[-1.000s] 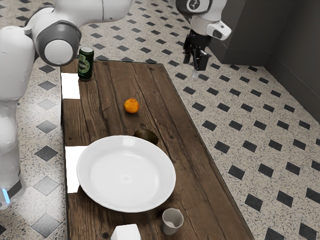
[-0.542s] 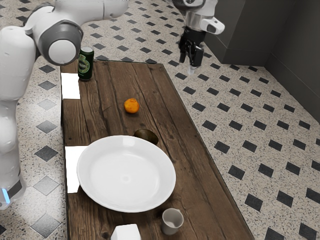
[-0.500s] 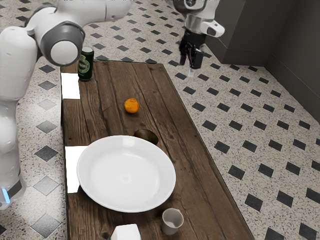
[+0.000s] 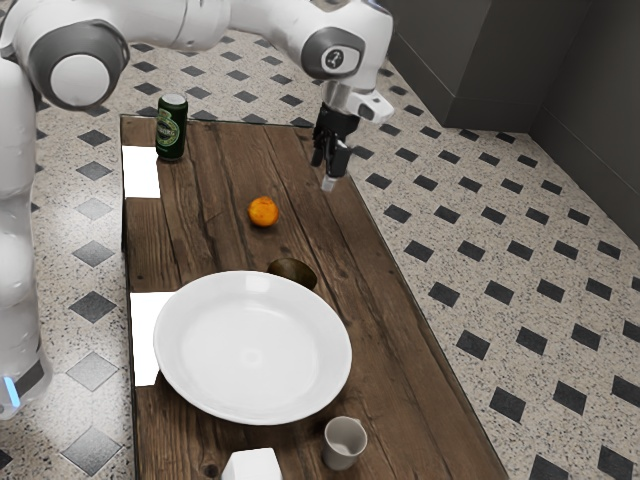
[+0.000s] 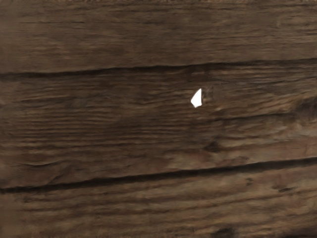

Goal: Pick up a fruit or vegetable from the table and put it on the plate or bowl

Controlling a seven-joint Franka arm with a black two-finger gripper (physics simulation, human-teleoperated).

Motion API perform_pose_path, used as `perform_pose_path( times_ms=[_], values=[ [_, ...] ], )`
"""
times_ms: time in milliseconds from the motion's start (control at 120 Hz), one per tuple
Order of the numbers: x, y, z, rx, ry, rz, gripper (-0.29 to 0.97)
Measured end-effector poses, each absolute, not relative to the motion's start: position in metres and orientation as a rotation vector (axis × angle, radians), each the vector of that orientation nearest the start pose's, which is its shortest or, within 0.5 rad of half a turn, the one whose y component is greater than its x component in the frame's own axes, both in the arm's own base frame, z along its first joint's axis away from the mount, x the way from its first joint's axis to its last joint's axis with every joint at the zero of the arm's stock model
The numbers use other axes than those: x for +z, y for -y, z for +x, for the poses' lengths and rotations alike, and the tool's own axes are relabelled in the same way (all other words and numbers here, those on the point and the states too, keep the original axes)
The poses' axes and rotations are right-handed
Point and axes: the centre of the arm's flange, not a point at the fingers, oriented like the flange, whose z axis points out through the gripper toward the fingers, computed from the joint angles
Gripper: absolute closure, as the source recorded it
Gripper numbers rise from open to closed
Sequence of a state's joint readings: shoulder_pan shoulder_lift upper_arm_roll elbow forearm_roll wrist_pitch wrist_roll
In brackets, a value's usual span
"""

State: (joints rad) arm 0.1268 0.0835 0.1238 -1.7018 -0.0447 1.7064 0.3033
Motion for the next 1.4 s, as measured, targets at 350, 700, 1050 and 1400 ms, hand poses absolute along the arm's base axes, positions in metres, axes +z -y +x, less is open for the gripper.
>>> perform_pose_path(
  times_ms=[350,700,1050,1400],
  values=[
    [0.526,-0.168,0.522,0.000,-0.101,-3.133,0.00],
    [0.471,-0.159,0.510,0.053,-0.184,-3.145,0.00],
    [0.464,-0.155,0.507,0.018,-0.223,-3.150,0.00],
    [0.464,-0.155,0.480,0.108,-0.232,-3.182,0.00]
  ],
)
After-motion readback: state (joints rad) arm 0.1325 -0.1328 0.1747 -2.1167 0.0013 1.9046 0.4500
